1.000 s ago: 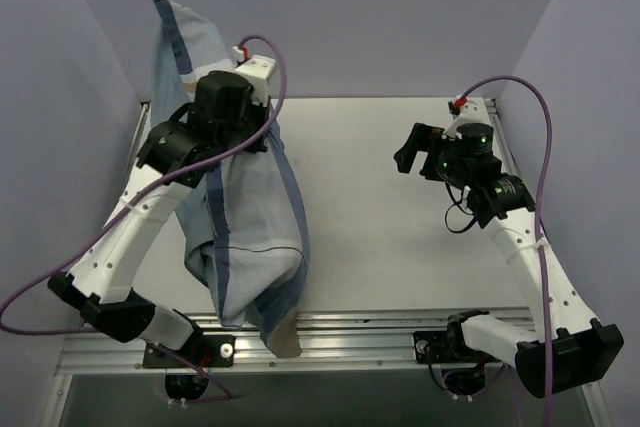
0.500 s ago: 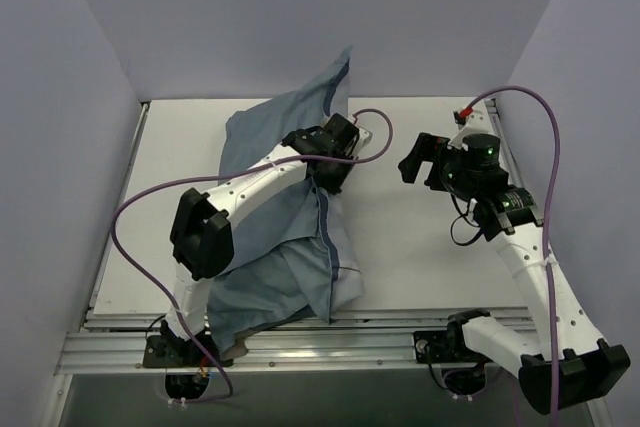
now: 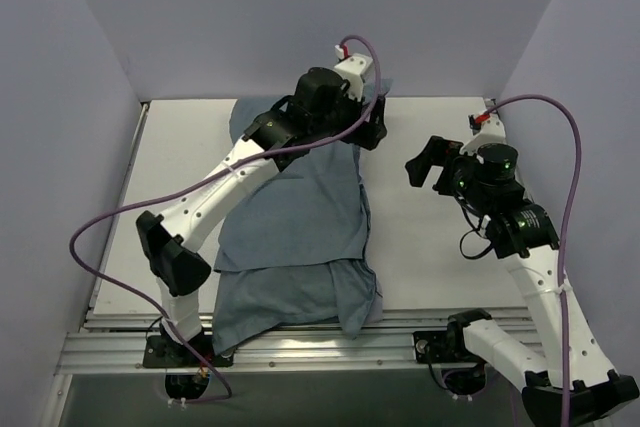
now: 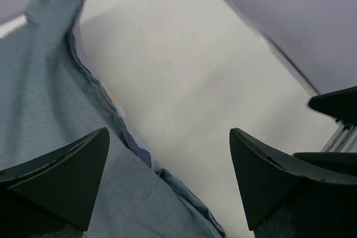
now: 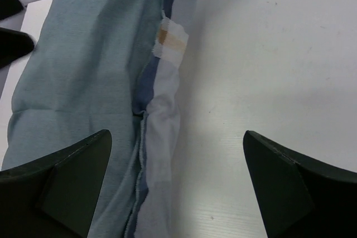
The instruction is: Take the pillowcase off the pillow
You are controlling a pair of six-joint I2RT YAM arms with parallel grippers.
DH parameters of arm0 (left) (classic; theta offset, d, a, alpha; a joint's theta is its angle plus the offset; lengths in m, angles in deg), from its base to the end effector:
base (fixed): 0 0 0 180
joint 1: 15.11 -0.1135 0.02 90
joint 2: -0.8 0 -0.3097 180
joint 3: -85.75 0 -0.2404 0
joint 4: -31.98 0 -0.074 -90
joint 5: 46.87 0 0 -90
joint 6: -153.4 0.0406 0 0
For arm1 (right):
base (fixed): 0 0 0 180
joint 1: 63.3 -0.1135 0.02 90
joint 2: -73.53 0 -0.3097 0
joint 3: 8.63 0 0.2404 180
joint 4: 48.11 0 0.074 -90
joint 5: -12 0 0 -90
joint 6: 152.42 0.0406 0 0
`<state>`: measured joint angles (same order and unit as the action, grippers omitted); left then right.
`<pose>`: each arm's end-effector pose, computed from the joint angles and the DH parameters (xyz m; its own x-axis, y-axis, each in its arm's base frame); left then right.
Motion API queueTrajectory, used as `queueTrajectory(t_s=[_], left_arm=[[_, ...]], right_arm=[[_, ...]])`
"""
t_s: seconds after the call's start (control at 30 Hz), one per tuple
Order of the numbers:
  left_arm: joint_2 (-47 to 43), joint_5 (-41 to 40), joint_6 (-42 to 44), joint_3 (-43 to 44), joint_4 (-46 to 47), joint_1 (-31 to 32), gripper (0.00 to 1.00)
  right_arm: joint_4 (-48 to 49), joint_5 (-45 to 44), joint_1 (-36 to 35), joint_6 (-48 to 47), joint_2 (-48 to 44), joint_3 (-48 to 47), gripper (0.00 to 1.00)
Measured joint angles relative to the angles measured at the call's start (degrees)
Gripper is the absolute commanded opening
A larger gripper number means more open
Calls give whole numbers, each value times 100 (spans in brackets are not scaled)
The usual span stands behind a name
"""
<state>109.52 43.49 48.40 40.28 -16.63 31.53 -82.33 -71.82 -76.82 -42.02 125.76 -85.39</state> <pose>0.3029 -0.3211 0.4671 -0.4462 0.0955 -0.8898 0.6372 0.7320 -0.2409 0.1562 0.0421 0.4389 -0.2704 0.2914 -0.9176 -0.2575 0.8965 0.3606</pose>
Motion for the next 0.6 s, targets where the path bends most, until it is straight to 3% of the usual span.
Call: queueTrajectory(t_s=[0.23, 0.47, 0.6], left_arm=[[-1233, -223, -142, -636, 297, -457, 97], [-1888, 149, -809, -3080, 704, -2286, 97], [-1862, 520, -1193, -4461, 761, -2730, 96]], right_arm=[[505, 492, -262, 431, 144, 424, 100], [1226, 629, -1414, 999, 1106, 890, 98], [1838, 774, -1690, 1296, 1882, 1032, 91]])
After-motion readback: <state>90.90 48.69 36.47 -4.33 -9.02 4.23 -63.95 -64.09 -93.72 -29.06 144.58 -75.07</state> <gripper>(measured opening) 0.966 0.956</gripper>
